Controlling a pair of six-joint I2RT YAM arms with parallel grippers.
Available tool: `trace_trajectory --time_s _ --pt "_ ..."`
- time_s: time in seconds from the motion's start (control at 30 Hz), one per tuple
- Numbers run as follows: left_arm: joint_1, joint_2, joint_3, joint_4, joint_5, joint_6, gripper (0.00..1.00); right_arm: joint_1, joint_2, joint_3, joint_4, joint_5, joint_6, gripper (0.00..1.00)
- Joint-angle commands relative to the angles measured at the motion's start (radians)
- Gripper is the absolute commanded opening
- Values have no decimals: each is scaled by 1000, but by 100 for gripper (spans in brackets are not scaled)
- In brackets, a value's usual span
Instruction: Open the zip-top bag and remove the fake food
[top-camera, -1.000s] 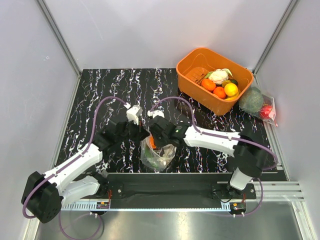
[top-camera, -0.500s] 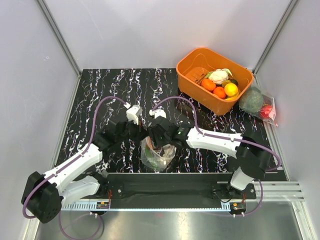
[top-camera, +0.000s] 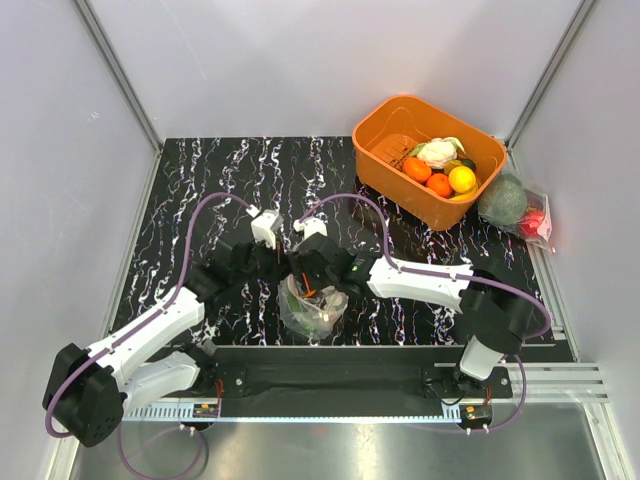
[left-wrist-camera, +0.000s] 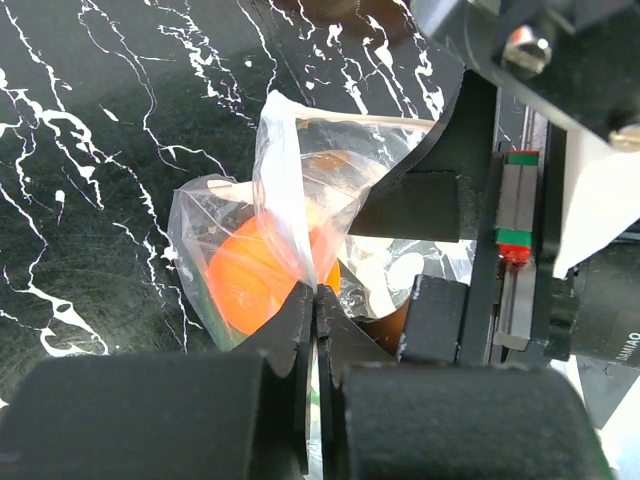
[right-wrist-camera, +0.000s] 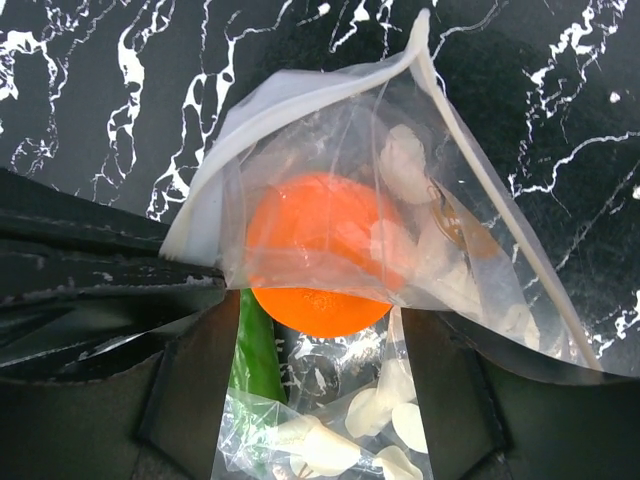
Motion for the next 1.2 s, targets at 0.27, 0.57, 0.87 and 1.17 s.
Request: trace_trajectory --time_s 0.27,0.57,0.87,1.17 --pt "-7 -26 21 -37 -188 -42 0 1 -47 3 70 -85 -14 72" --pt "-4 -21 1 -35 -211 -66 0 -1 -32 29 69 -95 -66 72" --pt "-3 -23 -1 -37 -213 -60 0 1 -79 52 47 -151 -51 72" --pt "-4 -29 -4 -29 -203 -60 0 -1 -21 79 44 -139 -107 73"
